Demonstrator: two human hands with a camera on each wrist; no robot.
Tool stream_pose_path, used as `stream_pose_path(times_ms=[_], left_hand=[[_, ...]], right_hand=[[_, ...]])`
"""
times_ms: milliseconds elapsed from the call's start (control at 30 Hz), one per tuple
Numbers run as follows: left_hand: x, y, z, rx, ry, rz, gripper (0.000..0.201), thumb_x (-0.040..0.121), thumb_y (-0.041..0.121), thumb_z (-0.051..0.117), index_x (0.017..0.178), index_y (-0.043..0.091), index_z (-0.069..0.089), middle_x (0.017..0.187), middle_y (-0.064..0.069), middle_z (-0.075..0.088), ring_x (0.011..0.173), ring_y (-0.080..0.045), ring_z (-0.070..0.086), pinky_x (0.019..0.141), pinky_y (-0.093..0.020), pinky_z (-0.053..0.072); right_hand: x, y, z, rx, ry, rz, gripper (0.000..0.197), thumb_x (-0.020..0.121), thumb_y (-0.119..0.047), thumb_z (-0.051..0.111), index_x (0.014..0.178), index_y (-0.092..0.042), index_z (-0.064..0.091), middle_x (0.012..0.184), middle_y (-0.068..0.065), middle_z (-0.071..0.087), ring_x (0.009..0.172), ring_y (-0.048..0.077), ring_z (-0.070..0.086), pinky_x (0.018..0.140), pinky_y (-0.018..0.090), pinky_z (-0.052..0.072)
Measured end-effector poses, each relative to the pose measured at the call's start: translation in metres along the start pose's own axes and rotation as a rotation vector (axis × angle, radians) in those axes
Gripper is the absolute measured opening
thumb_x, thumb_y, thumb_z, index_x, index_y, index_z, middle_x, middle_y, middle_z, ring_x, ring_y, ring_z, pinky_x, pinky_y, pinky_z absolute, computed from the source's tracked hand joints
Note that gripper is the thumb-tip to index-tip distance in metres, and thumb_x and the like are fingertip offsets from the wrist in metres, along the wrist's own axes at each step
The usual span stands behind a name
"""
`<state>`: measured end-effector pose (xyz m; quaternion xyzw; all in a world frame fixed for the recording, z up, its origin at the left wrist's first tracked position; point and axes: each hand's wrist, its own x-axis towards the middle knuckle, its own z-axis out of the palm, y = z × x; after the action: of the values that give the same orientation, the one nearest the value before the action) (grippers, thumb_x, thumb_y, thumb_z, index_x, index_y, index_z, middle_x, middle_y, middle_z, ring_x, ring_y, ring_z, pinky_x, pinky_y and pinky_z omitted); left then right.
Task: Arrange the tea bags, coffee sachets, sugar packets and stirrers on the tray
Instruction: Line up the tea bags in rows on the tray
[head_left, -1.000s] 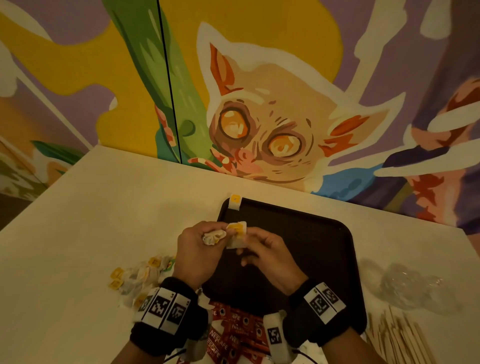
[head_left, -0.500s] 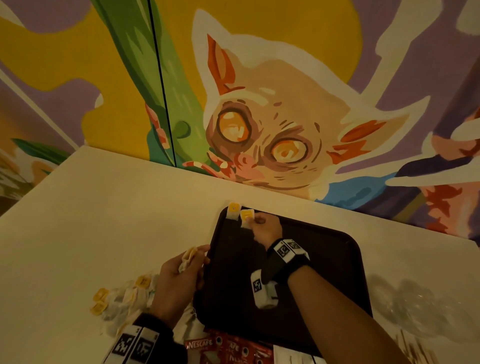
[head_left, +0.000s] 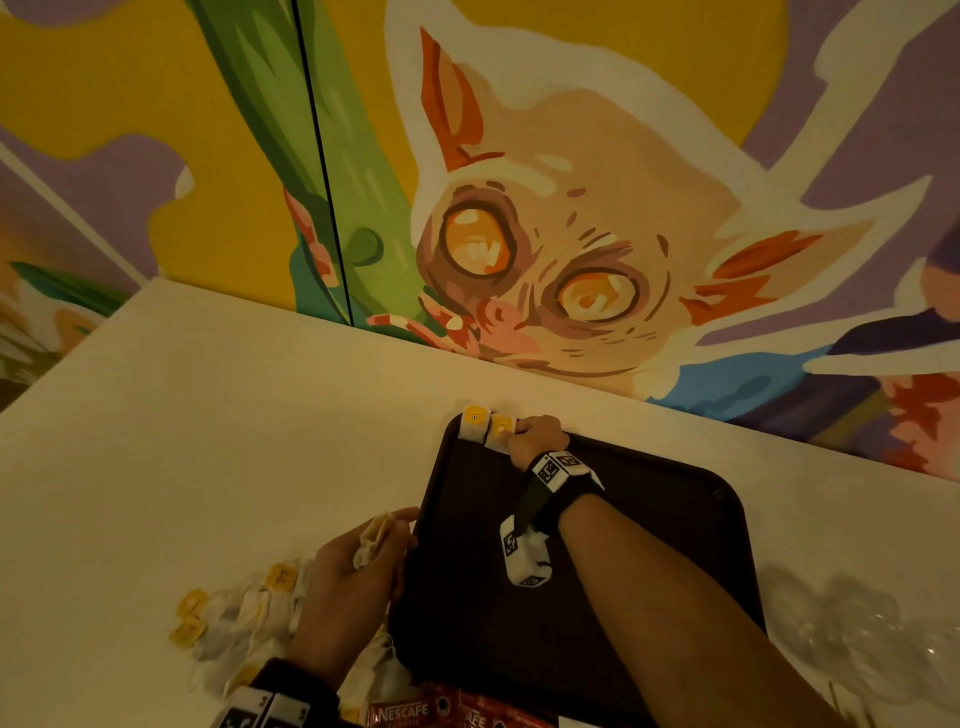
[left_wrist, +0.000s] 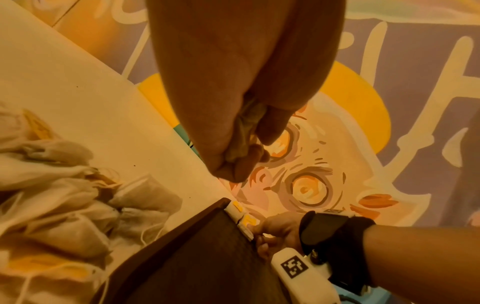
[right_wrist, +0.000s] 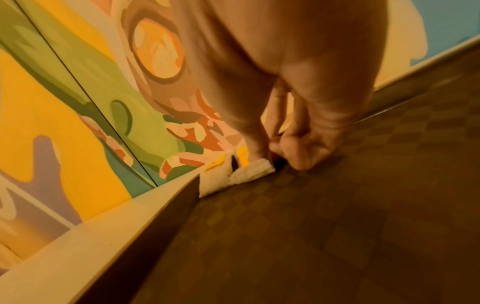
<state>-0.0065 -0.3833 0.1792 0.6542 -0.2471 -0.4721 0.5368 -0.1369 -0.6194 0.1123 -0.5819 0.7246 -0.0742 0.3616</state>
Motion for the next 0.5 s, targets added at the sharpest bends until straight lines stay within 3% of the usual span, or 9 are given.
stream_pose_path(times_ms=[133,300,400,500], left_hand=[[0.0,0.0,0.005,0.0,-0.014,-0.026,0.02,0.095,0.016,0.055,0.099,0.018,0.074,0.07,-0.005,0.067,0.058,-0.02,0.051,0.058,-0.032,0.042],[-0.002,0.004,0.01,-0.021,-0.074,-0.036,0.019,0.095,0.015,0.055,0.101,0.018,0.073,0.07,-0.007,0.062,0.057,-0.018,0.05,0.053,-0.029,0.042],[-0.002,0.006,0.01,-0.069,-0.095,-0.053,0.021,0.096,0.013,0.053,0.101,0.014,0.073,0.076,-0.01,0.065,0.062,-0.021,0.052,0.056,-0.033,0.044],[-0.005,0.011,0.012,-0.083,-0.138,-0.019,0.022,0.095,0.02,0.052,0.102,0.012,0.071,0.081,-0.009,0.068,0.064,-0.023,0.053,0.058,-0.034,0.045]], right_hand=[[0.003,0.002,-0.001,0.052,0.016,0.002,0.029,0.088,-0.023,0.071,0.114,-0.012,0.073,0.116,0.009,0.071,0.111,0.027,0.064,0.092,0.031,0.052],[0.008,0.003,0.001,0.112,0.034,-0.015,0.019,0.08,-0.027,0.079,0.095,-0.016,0.074,0.101,0.005,0.074,0.095,0.026,0.07,0.09,0.039,0.056],[0.003,0.007,-0.004,0.163,0.073,-0.017,0.023,0.079,-0.028,0.079,0.097,-0.016,0.073,0.101,0.006,0.073,0.095,0.025,0.07,0.082,0.03,0.056],[-0.023,0.007,-0.018,0.208,0.147,-0.116,0.023,0.083,-0.024,0.076,0.102,-0.012,0.069,0.102,0.005,0.071,0.098,0.019,0.066,0.069,0.018,0.046]])
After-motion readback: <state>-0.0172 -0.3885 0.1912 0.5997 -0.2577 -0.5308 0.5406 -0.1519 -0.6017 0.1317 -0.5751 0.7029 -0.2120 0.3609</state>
